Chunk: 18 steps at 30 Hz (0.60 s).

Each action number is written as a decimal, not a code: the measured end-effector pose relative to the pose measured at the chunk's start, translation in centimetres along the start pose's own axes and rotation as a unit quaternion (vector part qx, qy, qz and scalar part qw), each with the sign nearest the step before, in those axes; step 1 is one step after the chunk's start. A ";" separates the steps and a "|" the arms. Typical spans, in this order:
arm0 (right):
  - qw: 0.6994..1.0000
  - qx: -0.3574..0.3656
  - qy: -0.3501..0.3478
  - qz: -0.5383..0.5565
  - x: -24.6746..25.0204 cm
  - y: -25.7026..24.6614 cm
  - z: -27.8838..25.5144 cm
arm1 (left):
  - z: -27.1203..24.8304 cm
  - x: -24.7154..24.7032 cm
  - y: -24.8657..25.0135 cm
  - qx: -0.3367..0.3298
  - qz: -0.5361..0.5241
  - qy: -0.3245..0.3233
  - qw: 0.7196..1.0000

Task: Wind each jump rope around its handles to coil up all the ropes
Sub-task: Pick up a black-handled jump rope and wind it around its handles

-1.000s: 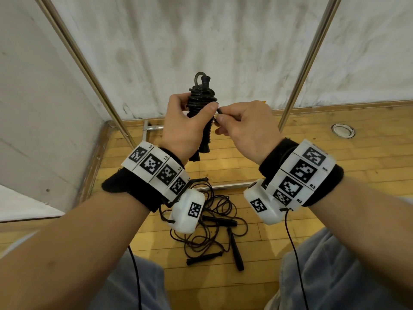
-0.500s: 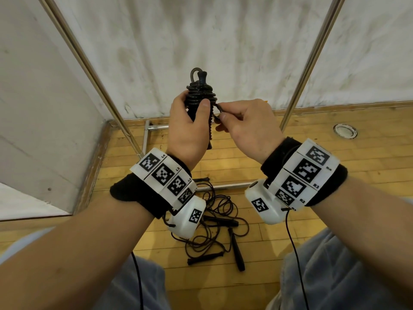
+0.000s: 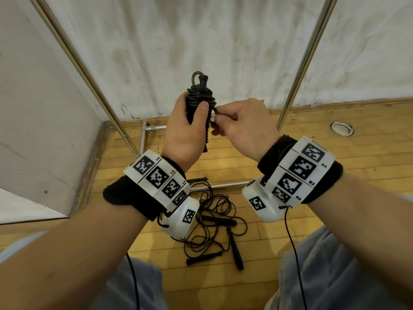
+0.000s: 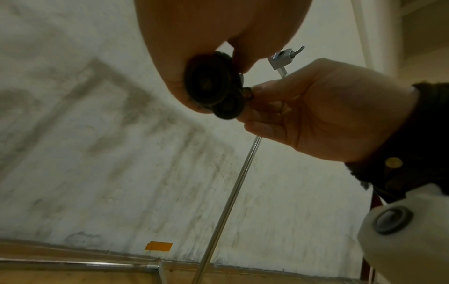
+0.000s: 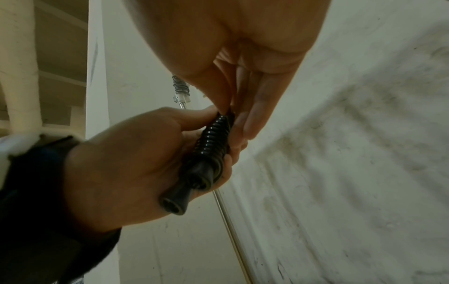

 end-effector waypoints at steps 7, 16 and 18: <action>0.988 -0.050 0.025 0.146 0.4 0.6 -0.1 | -0.3 -0.9 1.2 -0.025 0.007 -0.120 0.992; 0.991 0.015 0.106 0.076 2.1 -0.2 -0.1 | 0.3 0.0 0.1 0.053 -0.051 -0.138 0.988; 0.993 0.035 0.109 0.042 1.9 -0.4 -0.1 | 0.2 -0.2 -0.1 0.077 -0.079 -0.147 0.983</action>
Point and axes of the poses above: each hand's wrist, its own z-axis towards the middle knuckle, its own x-axis out of the back of the hand, y = z × x, the point moved 8 cm from there along z, towards the middle knuckle, and after that the axes turned 1 degree about -z, right-handed, at the moved point
